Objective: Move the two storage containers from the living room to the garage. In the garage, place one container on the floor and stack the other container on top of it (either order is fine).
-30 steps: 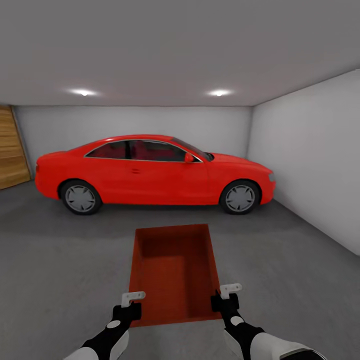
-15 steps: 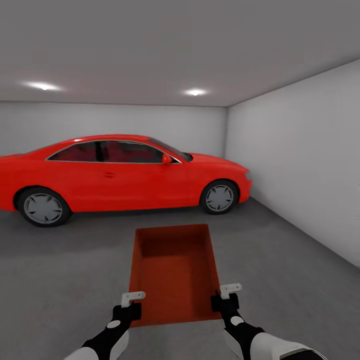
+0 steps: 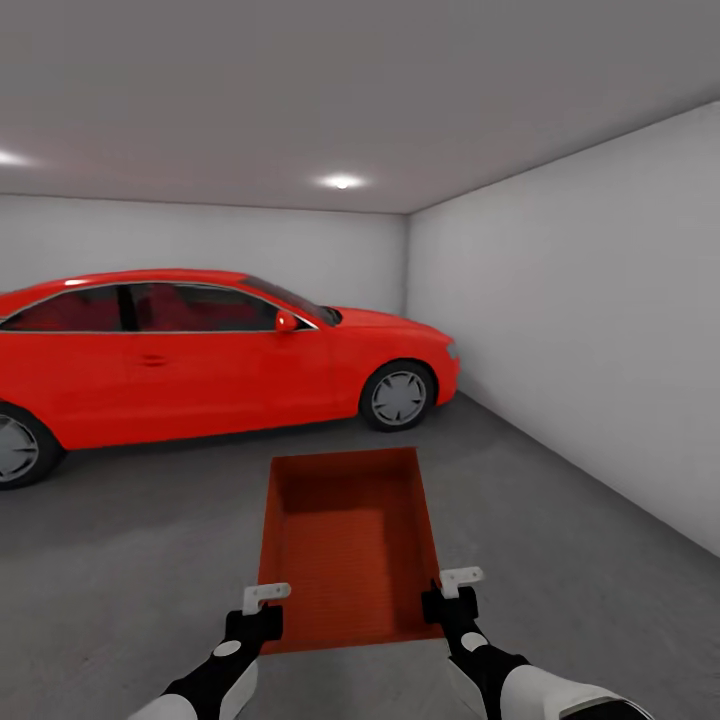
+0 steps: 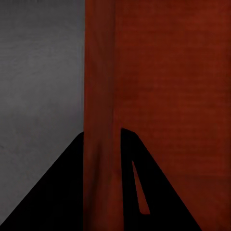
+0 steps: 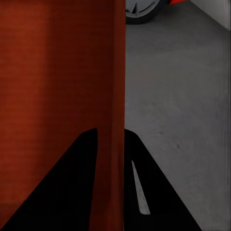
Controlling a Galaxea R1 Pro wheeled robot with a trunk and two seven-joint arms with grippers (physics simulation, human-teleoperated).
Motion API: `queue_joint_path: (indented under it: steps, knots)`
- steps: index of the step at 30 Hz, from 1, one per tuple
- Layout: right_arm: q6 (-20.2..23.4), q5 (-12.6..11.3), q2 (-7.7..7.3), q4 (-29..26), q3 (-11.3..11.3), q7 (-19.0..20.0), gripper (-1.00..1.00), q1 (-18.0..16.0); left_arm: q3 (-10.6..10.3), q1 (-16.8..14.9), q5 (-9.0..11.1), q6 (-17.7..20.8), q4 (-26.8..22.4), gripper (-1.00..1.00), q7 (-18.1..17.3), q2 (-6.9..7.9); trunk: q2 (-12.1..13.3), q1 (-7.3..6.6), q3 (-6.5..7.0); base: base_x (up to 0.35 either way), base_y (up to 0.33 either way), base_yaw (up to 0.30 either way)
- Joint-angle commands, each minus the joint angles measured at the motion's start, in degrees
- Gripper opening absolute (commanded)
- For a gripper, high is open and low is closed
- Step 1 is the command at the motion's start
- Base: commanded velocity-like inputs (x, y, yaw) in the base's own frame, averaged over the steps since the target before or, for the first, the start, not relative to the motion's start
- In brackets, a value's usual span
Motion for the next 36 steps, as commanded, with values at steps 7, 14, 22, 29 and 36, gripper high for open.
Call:
queue_joint_path:
  steps: [7,14,22,29,36]
  knots:
    - [0.2,0.7,0.04,0.2,-2.3,-0.2,-1.00,-0.1,-1.2,0.0,0.1,-2.0,-0.2,-1.00,0.5,0.33,-0.1,0.04,-0.09,0.322,0.000,-0.278]
    - [0.2,0.7,0.04,0.2,-2.3,-0.2,-1.00,-0.1,-1.2,0.0,0.1,-1.9,-0.2,-1.00,0.5,0.33,-0.1,0.04,-0.09,0.322,0.012,-0.278]
    - [0.2,0.8,0.04,0.2,-2.3,-0.2,-1.00,-0.1,-1.2,0.0,0.1,-2.0,-0.2,-1.00,0.5,0.33,-0.1,0.04,-0.09,0.322,0.076,-0.278]
    - [0.1,0.8,0.04,0.2,-2.3,-0.2,-1.00,-0.1,-1.2,0.0,0.1,-2.0,-0.2,-1.00,0.4,0.33,-0.1,0.04,-0.09,0.322,0.079,-0.279]
    - [0.1,0.8,0.04,0.2,-2.3,-0.2,-1.00,-0.1,-1.2,0.0,0.1,-2.0,-0.2,-1.00,0.5,0.33,-0.1,0.04,-0.09,0.322,0.079,-0.279]
